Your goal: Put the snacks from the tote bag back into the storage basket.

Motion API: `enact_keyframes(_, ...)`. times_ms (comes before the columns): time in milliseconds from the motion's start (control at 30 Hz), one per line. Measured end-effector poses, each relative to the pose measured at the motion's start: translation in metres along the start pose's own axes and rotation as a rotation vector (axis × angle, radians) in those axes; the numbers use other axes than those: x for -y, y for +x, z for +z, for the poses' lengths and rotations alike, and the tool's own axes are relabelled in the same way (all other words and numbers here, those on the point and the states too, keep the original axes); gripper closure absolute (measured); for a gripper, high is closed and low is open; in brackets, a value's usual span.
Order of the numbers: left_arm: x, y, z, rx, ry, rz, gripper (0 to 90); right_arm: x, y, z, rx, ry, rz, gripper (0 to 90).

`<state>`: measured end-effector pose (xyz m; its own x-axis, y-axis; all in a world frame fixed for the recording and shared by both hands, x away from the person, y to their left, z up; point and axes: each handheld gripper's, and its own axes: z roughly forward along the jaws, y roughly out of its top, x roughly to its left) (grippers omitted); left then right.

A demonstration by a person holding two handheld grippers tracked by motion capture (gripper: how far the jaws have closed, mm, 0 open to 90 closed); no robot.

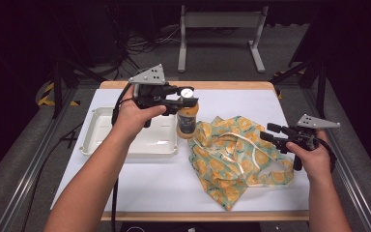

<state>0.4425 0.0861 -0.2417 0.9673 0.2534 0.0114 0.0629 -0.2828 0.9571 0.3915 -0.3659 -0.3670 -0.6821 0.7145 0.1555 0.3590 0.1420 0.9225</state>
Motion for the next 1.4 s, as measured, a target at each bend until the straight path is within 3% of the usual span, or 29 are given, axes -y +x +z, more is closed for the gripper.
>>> enact_keyframes(233, 0.001, 0.008, -0.021, -0.045, 0.026, 0.016, 58.4, 0.001, 0.002, 0.003, -0.004, 0.009, -0.004, 44.7)
enact_keyframes(800, 0.026, 0.034, -0.049, -0.094, 0.074, -0.044, 58.3, 0.002, 0.003, 0.006, -0.003, 0.022, -0.004, 44.6)
enact_keyframes(1133, 0.047, 0.045, -0.055, -0.156, 0.126, -0.079, 58.3, 0.002, 0.004, 0.008, -0.007, 0.027, -0.015, 44.6)
enact_keyframes(1400, 0.065, 0.047, -0.053, -0.148, 0.138, -0.085, 58.3, 0.002, 0.006, 0.009, -0.01, 0.032, -0.02, 44.6)
